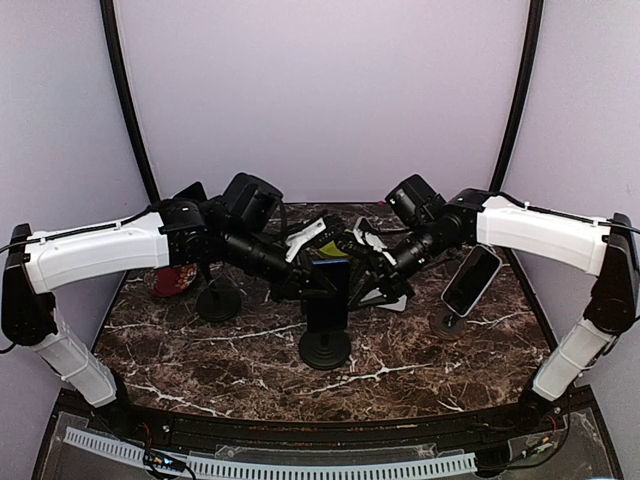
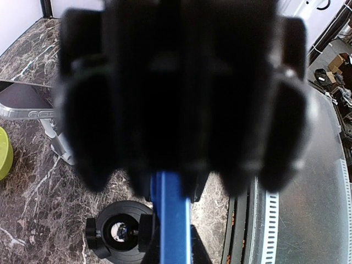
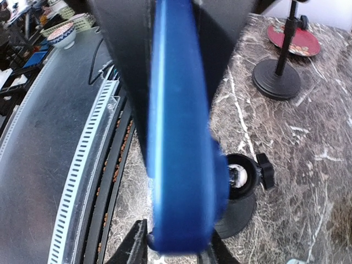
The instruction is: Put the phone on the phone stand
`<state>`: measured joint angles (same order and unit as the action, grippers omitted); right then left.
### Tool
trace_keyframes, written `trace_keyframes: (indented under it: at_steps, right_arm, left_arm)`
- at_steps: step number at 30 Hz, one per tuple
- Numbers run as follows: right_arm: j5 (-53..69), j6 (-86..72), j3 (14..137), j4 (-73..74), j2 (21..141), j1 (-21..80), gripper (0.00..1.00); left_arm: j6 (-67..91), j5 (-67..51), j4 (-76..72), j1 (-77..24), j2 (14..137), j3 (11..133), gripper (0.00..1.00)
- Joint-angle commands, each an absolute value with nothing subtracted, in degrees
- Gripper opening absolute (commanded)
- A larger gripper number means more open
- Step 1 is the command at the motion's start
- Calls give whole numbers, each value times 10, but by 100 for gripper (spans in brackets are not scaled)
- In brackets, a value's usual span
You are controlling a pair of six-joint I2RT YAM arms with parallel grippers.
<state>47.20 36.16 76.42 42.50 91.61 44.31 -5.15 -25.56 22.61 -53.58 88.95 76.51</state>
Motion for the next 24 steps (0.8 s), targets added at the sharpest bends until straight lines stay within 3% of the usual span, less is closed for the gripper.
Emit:
trace_keyframes:
  at_steps: [1, 4, 9, 19, 24]
  right_arm:
    - [558, 360, 782, 512, 907, 472, 39]
    - [554, 351, 776, 502, 898, 471, 55]
    - [513, 334, 769, 473, 879, 461, 67]
    - [457, 306, 749, 433, 835, 400, 72]
    - [448, 305, 731, 422, 813, 400, 72]
  left_arm:
    - [-61, -164, 309, -513, 919, 751, 0]
    - [-61, -175, 309, -514, 911, 748, 0]
    - [-60, -198, 304, -518, 895, 739, 0]
    - [-20, -367, 301, -519, 917, 749, 0]
    - [-11, -384, 319, -519, 931, 763, 0]
